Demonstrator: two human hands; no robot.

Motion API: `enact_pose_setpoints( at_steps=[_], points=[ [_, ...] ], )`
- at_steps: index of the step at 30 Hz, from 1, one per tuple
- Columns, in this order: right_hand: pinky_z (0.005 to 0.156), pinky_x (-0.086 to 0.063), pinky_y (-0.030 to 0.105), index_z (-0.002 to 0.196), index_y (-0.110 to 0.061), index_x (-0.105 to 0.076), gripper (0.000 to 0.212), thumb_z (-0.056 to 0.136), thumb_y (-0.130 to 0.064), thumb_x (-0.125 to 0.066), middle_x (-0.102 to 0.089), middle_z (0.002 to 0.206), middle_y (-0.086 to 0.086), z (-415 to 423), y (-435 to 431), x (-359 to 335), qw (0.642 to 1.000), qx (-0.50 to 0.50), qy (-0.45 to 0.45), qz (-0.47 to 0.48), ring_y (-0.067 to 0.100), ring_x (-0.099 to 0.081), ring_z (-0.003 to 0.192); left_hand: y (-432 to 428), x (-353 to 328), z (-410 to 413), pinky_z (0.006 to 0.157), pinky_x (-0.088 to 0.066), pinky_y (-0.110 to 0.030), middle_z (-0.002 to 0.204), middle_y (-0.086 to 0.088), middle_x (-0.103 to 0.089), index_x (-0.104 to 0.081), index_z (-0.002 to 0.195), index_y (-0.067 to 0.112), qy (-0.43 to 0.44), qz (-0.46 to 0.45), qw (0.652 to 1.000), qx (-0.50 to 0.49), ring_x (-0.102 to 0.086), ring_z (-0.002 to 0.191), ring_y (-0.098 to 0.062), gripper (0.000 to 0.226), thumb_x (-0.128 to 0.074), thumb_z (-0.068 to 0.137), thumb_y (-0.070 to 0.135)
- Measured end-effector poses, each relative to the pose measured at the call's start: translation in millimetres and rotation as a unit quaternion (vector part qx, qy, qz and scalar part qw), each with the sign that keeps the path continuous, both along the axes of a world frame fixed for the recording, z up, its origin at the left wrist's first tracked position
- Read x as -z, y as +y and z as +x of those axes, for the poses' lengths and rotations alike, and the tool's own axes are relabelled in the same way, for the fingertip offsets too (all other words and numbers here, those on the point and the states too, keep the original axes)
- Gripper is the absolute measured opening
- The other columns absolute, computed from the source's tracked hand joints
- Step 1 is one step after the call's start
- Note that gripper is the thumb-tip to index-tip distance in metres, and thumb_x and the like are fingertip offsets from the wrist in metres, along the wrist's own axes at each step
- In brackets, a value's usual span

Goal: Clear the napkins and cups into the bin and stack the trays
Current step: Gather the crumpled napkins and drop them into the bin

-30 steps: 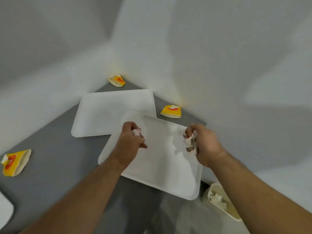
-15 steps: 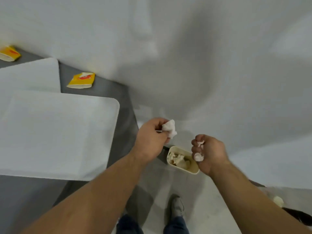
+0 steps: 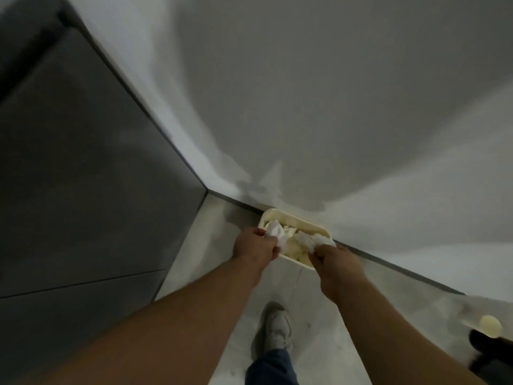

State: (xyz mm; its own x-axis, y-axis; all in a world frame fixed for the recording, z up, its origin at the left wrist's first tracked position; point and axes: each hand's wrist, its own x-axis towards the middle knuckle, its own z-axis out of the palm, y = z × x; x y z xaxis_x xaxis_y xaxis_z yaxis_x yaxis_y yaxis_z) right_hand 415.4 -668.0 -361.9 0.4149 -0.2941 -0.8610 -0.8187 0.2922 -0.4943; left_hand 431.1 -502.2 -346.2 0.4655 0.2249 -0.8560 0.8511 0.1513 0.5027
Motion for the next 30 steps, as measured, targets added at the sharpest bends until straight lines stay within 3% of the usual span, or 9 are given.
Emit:
enact_pose_setpoints(
  at_steps=[1,3,6,9,12,17,21,24,30],
  points=[
    [0.080,-0.058,0.031,0.131,0.012,-0.056,0.039,0.094,0.003,-0.062,-0.062,0.105,0.016,3.3,-4.9,21.1,1.000,-0.012,-0.005,-0.022,0.017,-0.066,0.078,-4.2,11.6,2.6,0.079,-0.064,-0.037,0.118,-0.020,-0.064,-0.060,0.117,0.005,0.005,-0.021,1.000,-0.014,-0.071,0.091,-0.028,0.026,-0.070,0.093,0.005],
    [0.076,-0.060,0.037,0.129,-0.001,-0.060,0.043,0.092,-0.018,-0.072,-0.069,0.106,0.013,8.4,-11.5,46.3,0.995,-0.076,0.024,-0.067,0.027,-0.069,0.090,-11.3,29.0,4.9,0.077,-0.063,-0.031,0.122,-0.015,-0.060,-0.055,0.121,0.013,0.007,-0.070,0.997,-0.022,-0.068,0.096,-0.028,0.030,-0.066,0.095,0.002],
    [0.087,-0.061,0.050,0.133,-0.008,-0.055,0.056,0.086,-0.030,-0.077,-0.066,0.113,0.013,11.4,-24.0,67.4,0.981,-0.163,0.034,-0.098,0.035,-0.069,0.104,-13.5,42.0,-0.3,0.076,-0.056,-0.032,0.106,-0.009,-0.059,-0.048,0.109,0.027,0.022,-0.064,0.997,0.036,-0.062,0.086,-0.023,0.027,-0.060,0.100,0.005],
    [0.090,-0.061,0.050,0.115,-0.009,-0.065,0.027,0.093,-0.024,-0.068,-0.069,0.092,0.005,14.4,-26.3,65.3,0.982,-0.169,0.029,-0.074,0.025,-0.071,0.087,-5.1,40.1,-7.4,0.067,-0.046,-0.026,0.091,-0.005,-0.059,-0.051,0.126,0.024,0.017,-0.067,0.997,0.027,-0.057,0.075,-0.017,0.028,-0.049,0.105,0.006],
    [0.077,-0.062,0.041,0.094,-0.017,-0.068,0.005,0.097,-0.020,-0.064,-0.072,0.088,0.008,17.6,-16.4,37.4,0.989,-0.136,0.006,-0.055,0.019,-0.072,0.075,4.6,20.0,-14.0,0.070,-0.049,-0.031,0.102,-0.009,-0.064,-0.056,0.129,0.013,-0.023,-0.022,0.998,0.060,-0.062,0.084,-0.021,0.030,-0.051,0.101,0.004],
    [0.062,-0.059,0.031,0.091,-0.016,-0.072,0.008,0.095,-0.020,-0.066,-0.072,0.078,0.006,25.3,16.4,-58.3,0.983,-0.154,-0.078,-0.060,0.016,-0.068,0.064,26.7,-57.1,-24.5,0.076,-0.050,-0.034,0.105,-0.007,-0.069,-0.064,0.109,0.015,-0.097,0.015,0.994,0.044,-0.067,0.090,-0.022,0.016,-0.057,0.099,0.005],
    [0.078,-0.061,0.047,0.087,-0.021,-0.074,0.009,0.090,-0.026,-0.067,-0.074,0.071,0.001,24.3,49.7,-167.8,0.967,-0.204,-0.146,-0.052,0.023,-0.072,0.073,44.1,-151.2,-28.2,0.073,-0.051,-0.032,0.094,-0.004,-0.070,-0.066,0.100,0.015,-0.170,0.029,0.985,0.016,-0.067,0.083,-0.020,0.017,-0.057,0.097,0.001],
    [0.078,-0.060,0.053,0.085,-0.023,-0.073,0.011,0.089,-0.030,-0.066,-0.073,0.072,0.003,21.7,77.5,-252.6,0.938,-0.266,-0.217,-0.055,0.026,-0.069,0.072,60.2,-231.0,-32.1,0.065,-0.054,-0.022,0.095,-0.010,-0.071,-0.068,0.101,0.009,-0.232,0.030,0.972,-0.009,-0.068,0.081,-0.021,0.015,-0.058,0.097,-0.002],
    [0.062,-0.058,0.033,0.089,-0.026,-0.071,0.009,0.094,-0.030,-0.065,-0.070,0.067,-0.002,20.7,134.2,-387.1,0.868,-0.373,-0.324,-0.052,0.008,-0.062,0.056,126.3,-369.3,-57.6,0.076,-0.060,-0.030,0.096,-0.015,-0.076,-0.071,0.101,0.008,-0.334,0.079,0.938,-0.048,-0.072,0.078,-0.018,0.013,-0.060,0.098,0.002]
  ],
)
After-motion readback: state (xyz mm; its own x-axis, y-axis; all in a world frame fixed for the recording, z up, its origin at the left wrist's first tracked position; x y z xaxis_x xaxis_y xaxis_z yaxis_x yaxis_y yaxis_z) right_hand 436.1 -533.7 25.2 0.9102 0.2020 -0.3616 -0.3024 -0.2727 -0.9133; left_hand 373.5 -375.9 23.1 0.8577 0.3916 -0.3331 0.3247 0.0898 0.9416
